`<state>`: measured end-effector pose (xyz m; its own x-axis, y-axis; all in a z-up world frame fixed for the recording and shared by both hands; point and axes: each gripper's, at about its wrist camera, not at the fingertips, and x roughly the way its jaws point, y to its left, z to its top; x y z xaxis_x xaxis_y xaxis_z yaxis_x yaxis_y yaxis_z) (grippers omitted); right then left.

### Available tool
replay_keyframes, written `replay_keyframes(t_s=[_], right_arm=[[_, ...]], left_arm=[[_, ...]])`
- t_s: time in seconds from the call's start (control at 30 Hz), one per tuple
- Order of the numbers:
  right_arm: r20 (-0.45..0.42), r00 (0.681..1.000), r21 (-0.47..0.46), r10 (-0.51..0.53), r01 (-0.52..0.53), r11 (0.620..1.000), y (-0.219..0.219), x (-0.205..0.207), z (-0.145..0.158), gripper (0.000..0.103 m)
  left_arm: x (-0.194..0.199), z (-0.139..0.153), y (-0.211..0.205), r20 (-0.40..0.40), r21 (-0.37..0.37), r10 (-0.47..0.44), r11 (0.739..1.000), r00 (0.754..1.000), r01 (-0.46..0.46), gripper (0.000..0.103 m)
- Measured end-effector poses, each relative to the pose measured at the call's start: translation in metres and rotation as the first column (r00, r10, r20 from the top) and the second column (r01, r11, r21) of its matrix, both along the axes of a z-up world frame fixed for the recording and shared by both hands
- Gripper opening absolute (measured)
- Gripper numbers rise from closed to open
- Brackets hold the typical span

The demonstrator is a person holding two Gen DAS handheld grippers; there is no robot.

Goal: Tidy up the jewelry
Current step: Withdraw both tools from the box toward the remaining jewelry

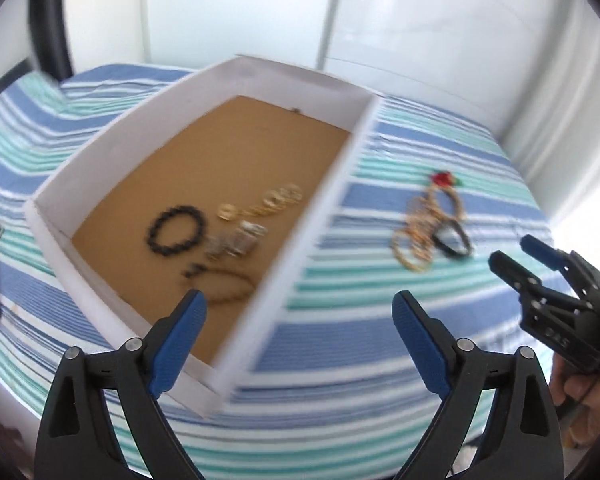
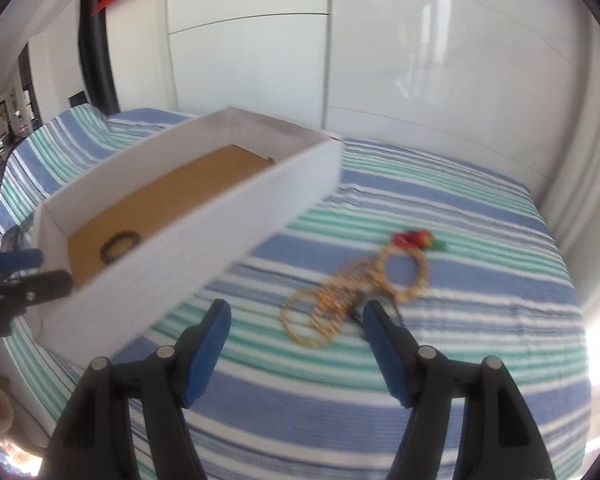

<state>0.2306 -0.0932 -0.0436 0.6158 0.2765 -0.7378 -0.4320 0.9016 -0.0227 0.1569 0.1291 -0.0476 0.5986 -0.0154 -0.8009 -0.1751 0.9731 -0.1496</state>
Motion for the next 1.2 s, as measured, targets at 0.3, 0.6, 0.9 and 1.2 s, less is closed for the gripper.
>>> replay_keyframes(t_s=[0.3, 0.6, 0.9, 1.2], right_arm=[[-0.041, 0.988, -0.047, -0.149, 0.147, 0.988, -0.084, -0.041, -0.024, 0.07], [-0.061, 0.97, -0.021, -0.233, 0.233, 0.972, -0.126, -0.059, -0.028, 0.07], [-0.153, 0.961, 0.032, -0.232, 0.239, 0.971, -0.138, -0.063, -0.052, 0.072], [-0.197, 0.961, 0.051, -0.193, 0.206, 0.977, -0.13, -0.055, -0.064, 0.072]], left_arm=[[-0.019, -0.029, -0.082, -0.077, 0.013, -0.162, 0.986, 0.984, 0.164, 0.095], [-0.033, -0.059, -0.108, -0.131, 0.029, -0.19, 0.98, 0.973, 0.196, 0.095], [-0.025, -0.078, -0.113, -0.189, 0.031, -0.195, 0.978, 0.962, 0.205, 0.095], [-0.001, -0.083, -0.11, -0.21, 0.005, -0.185, 0.982, 0.96, 0.19, 0.095]])
